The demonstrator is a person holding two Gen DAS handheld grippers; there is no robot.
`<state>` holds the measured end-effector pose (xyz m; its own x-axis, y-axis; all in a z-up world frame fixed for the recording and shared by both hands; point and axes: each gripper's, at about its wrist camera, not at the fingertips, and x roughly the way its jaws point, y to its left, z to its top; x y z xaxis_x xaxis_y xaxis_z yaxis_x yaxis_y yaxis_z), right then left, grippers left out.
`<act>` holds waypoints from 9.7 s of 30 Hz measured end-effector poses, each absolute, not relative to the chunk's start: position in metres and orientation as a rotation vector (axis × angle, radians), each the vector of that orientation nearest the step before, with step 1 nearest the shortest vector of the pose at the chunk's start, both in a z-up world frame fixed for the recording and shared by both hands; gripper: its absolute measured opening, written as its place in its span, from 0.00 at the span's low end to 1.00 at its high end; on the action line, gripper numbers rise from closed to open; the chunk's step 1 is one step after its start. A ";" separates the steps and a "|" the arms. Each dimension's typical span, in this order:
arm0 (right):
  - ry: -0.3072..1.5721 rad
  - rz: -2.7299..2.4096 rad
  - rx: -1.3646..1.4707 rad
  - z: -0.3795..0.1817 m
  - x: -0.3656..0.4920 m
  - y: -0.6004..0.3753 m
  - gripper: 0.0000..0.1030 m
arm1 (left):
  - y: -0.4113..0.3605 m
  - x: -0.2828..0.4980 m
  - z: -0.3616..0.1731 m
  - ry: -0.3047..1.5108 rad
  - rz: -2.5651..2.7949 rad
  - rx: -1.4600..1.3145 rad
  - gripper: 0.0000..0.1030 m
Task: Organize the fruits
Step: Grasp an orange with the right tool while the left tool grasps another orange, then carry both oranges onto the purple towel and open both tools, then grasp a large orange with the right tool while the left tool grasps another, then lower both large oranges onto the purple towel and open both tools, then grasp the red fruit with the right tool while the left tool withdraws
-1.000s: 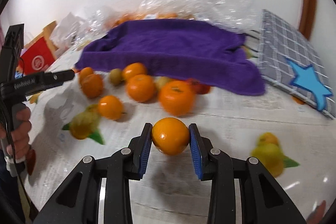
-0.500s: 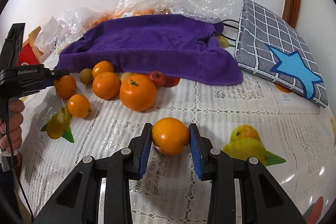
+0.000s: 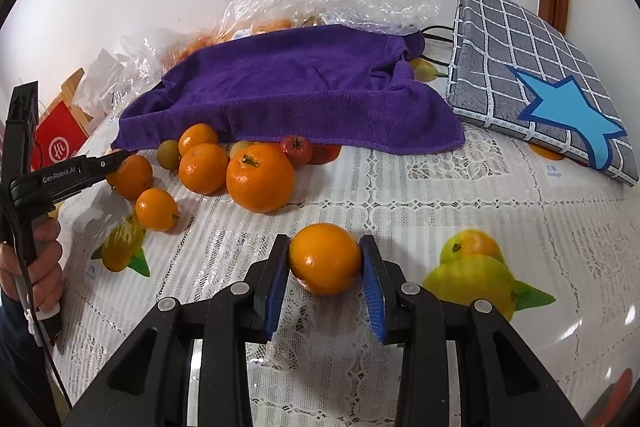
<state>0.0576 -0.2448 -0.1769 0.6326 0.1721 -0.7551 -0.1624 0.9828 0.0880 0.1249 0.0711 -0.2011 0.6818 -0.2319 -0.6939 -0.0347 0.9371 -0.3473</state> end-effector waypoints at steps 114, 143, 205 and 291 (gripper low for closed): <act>0.742 0.283 -0.031 -0.149 0.064 -0.200 0.52 | 0.067 0.097 -0.167 0.877 -0.089 -0.132 0.55; 0.767 0.250 -0.009 -0.166 0.071 -0.230 0.40 | 0.019 0.124 -0.197 0.863 -0.273 -0.103 0.47; 0.723 0.222 0.029 -0.142 0.193 -0.223 0.40 | 0.095 0.217 -0.160 0.573 -0.075 -0.408 0.38; 0.857 0.250 -0.063 -0.176 0.122 -0.205 0.23 | 0.063 0.137 -0.166 0.613 -0.174 -0.223 0.53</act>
<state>0.1220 -0.2047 -0.1756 0.6274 0.1929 -0.7544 -0.2432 0.9689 0.0456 0.1370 0.0631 -0.1657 0.8045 -0.2273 -0.5488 0.0955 0.9613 -0.2583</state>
